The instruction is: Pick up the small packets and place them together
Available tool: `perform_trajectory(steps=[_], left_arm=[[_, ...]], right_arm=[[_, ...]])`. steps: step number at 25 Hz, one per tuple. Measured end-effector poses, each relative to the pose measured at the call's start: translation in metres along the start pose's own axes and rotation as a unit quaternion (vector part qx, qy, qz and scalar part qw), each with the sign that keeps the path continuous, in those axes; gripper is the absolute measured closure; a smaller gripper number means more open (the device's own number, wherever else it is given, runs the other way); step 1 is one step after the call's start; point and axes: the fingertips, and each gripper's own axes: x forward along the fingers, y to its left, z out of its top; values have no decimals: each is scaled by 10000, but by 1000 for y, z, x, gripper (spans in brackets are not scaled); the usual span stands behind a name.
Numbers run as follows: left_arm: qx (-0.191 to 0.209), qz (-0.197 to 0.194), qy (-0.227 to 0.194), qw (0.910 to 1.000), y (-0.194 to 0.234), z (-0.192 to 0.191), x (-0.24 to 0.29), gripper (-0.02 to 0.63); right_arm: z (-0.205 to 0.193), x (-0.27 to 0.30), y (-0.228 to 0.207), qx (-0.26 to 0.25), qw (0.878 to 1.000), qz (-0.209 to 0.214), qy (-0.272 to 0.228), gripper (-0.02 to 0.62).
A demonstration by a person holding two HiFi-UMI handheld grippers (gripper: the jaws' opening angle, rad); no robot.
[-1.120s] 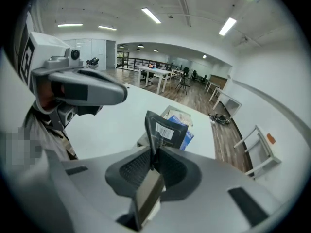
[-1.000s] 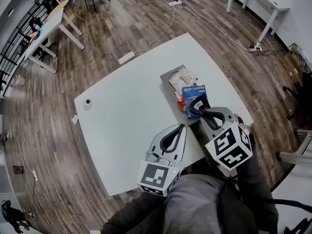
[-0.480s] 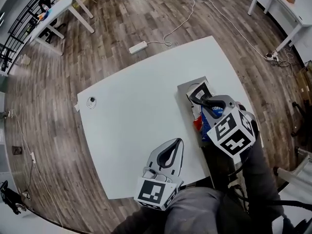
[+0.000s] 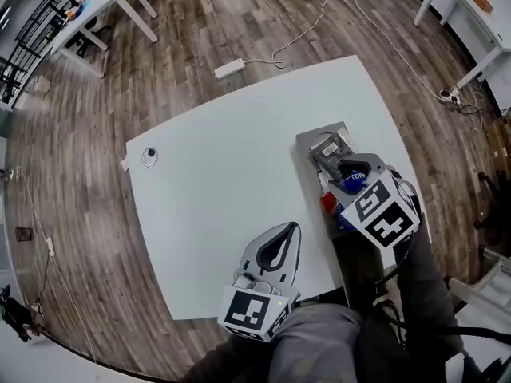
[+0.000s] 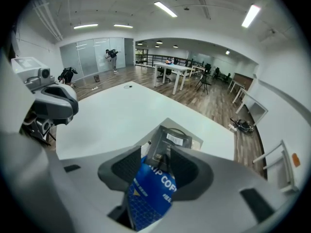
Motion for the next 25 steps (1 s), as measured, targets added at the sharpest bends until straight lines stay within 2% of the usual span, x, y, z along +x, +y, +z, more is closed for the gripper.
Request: perform_trajectory(steps=[6,10,14,17,21,23,25], left_arm=[[107,-24,-91,9999,-6,3,-10,603],[249,-148,-196,9994,-15,6,-19,603],[411,-352,-318,9980,-29,8,-29,603],[587,-621,-431,9954,-46,11,-34,603],[793,-1000,-538,9904,-75,20,-39,603],[877,-1060,-606,9886,-89,25,-41,603],[986,-925,-747,9880,-97,31,-44,603]], right_arm=[[5,-17,6,137,9993,-135,-330,408],[0,-38,10,314,9971,-408,-564,408],[-3,-75,21,607,9886,-711,-1176,408],[-1,-104,41,909,9749,-776,-1879,408],[8,-147,80,1310,9452,-604,-2930,408],[11,-166,95,1412,9287,-533,-3387,408],[11,-180,103,1506,9109,-617,-3792,408]])
